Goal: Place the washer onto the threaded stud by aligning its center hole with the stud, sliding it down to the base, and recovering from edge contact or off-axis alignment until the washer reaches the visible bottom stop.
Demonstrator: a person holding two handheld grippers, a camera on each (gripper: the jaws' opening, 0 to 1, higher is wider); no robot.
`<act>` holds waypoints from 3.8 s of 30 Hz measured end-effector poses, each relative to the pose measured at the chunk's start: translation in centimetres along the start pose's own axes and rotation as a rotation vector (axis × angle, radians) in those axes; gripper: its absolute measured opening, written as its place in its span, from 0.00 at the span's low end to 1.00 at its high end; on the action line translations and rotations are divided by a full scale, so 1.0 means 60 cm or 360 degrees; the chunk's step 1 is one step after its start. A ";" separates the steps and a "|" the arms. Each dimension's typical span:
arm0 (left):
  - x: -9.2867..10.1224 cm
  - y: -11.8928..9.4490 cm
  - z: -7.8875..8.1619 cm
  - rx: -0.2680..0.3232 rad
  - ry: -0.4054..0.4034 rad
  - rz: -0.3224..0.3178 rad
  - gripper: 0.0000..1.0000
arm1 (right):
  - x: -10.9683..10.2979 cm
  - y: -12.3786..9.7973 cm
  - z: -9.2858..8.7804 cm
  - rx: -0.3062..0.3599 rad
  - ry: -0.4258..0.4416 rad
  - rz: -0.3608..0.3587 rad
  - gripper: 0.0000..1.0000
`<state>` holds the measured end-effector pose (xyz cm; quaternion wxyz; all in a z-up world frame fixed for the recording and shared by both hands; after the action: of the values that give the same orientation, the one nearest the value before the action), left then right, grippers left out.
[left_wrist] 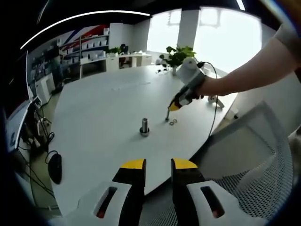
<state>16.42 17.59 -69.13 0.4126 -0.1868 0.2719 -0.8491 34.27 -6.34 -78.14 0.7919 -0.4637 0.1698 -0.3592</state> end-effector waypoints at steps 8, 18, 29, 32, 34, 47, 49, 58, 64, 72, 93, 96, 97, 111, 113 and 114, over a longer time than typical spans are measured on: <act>-0.001 0.000 0.000 0.0001 0.0000 0.0003 0.19 | -0.004 -0.001 0.003 -0.0017 -0.0010 0.0005 0.14; -0.003 0.000 0.000 0.0002 -0.0007 0.0018 0.19 | 0.002 0.004 0.006 -0.0073 -0.0036 0.0024 0.14; -0.004 0.000 -0.002 -0.0006 -0.0005 0.0026 0.19 | 0.000 0.016 0.004 -0.0141 -0.0116 0.0050 0.14; -0.005 0.000 -0.002 -0.0007 -0.0007 0.0031 0.19 | 0.001 0.021 0.003 -0.0144 -0.0117 0.0052 0.14; -0.005 0.000 -0.002 -0.0007 -0.0009 0.0034 0.18 | -0.001 0.026 0.002 -0.0150 -0.0115 0.0061 0.14; -0.004 0.002 -0.006 -0.0035 -0.0012 0.0029 0.18 | -0.006 0.062 -0.015 -0.0222 -0.0121 0.0107 0.14; -0.005 0.003 -0.008 -0.0052 -0.0009 0.0035 0.18 | -0.007 0.067 -0.018 -0.0233 -0.0125 0.0113 0.14; -0.007 0.002 -0.008 -0.0048 -0.0020 0.0043 0.18 | -0.005 0.079 -0.026 -0.0259 -0.0115 0.0126 0.15; -0.005 0.002 -0.008 -0.0056 -0.0018 0.0032 0.18 | -0.003 0.077 -0.027 -0.0258 -0.0108 0.0129 0.16; -0.006 0.002 -0.008 -0.0051 -0.0012 0.0039 0.18 | 0.002 0.058 -0.048 -0.0267 -0.0108 0.0136 0.17; -0.008 0.003 -0.015 -0.0097 0.0008 0.0067 0.18 | 0.002 0.048 -0.090 -0.0315 -0.0180 0.0175 0.21; -0.008 0.003 -0.016 -0.0104 0.0012 0.0066 0.18 | 0.004 0.053 -0.094 -0.0332 -0.0199 0.0181 0.21; -0.008 0.003 -0.015 -0.0101 0.0010 0.0065 0.18 | 0.006 0.055 -0.098 -0.0347 -0.0211 0.0178 0.21; -0.010 0.004 -0.016 -0.0111 0.0010 0.0076 0.17 | 0.005 0.057 -0.091 -0.0325 -0.0227 0.0270 0.18; -0.009 0.003 -0.016 -0.0112 0.0010 0.0077 0.17 | 0.005 0.058 -0.089 -0.0404 -0.0317 0.0286 0.18; -0.009 0.004 -0.017 -0.0114 0.0010 0.0079 0.17 | 0.003 0.060 -0.087 -0.0433 -0.0349 0.0281 0.18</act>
<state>16.35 18.24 -70.11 0.4256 -0.1920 0.3079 -0.8290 32.71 -8.55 -83.89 0.7641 -0.5862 0.1696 -0.2092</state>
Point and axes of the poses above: the point that each gripper's makers call its tool centre point, and the gripper's own axes: y roughly forward along the fingers, x roughly to its right, z roughly out of its top, the point moved 4 cm from there along -y, roughly backward along the fingers, and after that the axes turned 2 degrees about z, right-handed, at the moved point
